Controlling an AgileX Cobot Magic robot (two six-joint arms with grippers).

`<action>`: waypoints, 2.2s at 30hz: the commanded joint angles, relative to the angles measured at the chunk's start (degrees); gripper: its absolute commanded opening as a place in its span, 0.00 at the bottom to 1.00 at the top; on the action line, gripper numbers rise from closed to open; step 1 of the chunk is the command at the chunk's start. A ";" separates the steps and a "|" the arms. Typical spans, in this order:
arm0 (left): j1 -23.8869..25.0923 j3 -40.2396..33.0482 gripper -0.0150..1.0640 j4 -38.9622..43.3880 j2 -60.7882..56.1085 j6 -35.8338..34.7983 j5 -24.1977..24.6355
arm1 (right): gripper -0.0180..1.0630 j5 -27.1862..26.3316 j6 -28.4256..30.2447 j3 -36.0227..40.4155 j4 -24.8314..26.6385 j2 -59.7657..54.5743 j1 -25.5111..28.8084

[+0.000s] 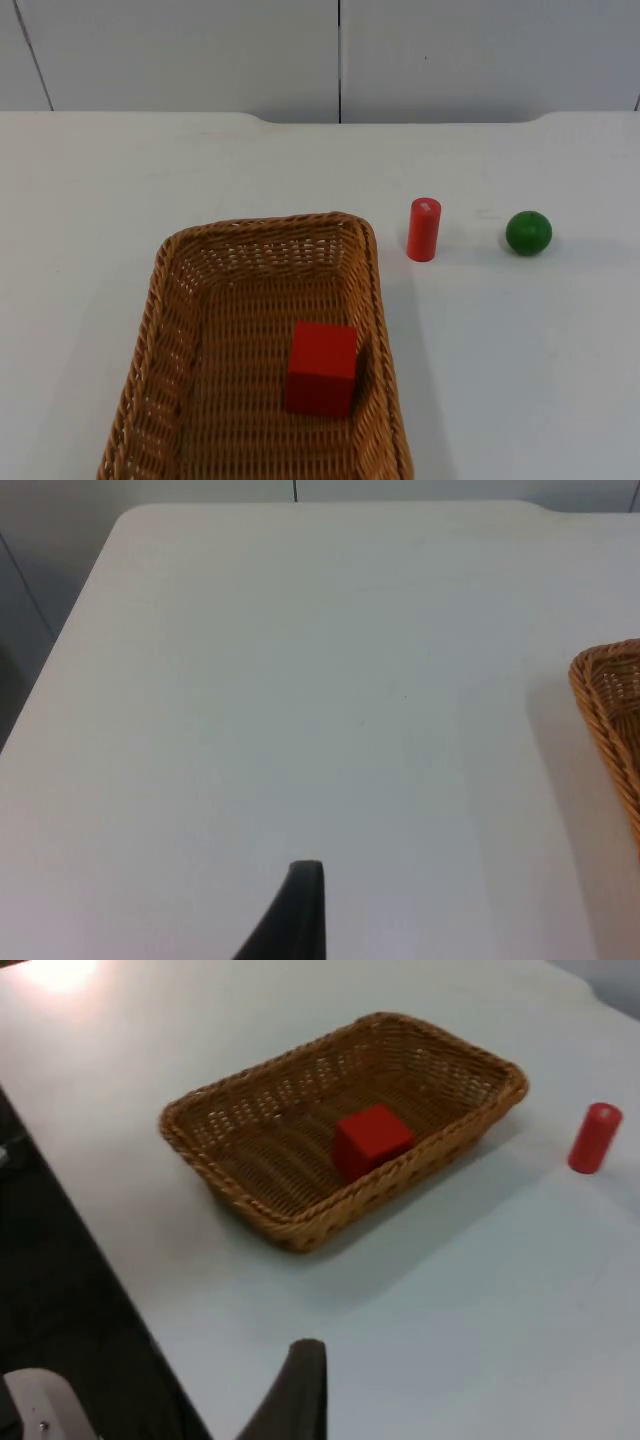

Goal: Pick up the basket with the left hand and place the object to the left of the red cylinder into the basket with the right hand.

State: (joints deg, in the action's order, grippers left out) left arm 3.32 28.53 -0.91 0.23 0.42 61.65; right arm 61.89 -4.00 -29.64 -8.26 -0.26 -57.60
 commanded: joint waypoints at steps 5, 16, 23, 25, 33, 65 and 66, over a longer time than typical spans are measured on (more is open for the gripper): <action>-0.32 -0.18 0.87 -0.12 -0.23 -0.42 -0.04 | 0.80 -0.15 3.34 0.17 3.88 0.26 -0.33; -0.32 -0.18 0.87 -0.37 -0.23 -0.42 -0.04 | 0.81 -0.15 3.38 0.17 4.00 0.26 -0.33; -0.32 -0.18 0.99 -0.37 -0.23 -0.42 -0.04 | 0.99 -0.15 3.38 0.17 4.00 0.26 -0.33; -0.32 -0.18 0.99 -0.37 -0.23 -0.42 -0.04 | 0.99 -0.15 3.38 0.17 4.00 0.26 -0.33; -0.32 -0.18 0.99 -0.37 -0.23 -0.42 -0.04 | 0.99 -0.15 3.14 0.17 4.00 0.26 -0.33; -0.32 -0.18 0.99 -0.37 -0.23 -0.42 -0.04 | 0.99 -0.15 3.14 0.17 4.00 0.26 42.54; -0.32 -0.18 0.99 -0.37 -0.23 -0.42 -0.04 | 0.99 -0.15 3.14 0.17 4.00 0.26 44.17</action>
State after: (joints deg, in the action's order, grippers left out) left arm 3.32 28.53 -0.91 0.23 0.42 61.75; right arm 62.01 -1.26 -29.64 -4.43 -0.26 -15.34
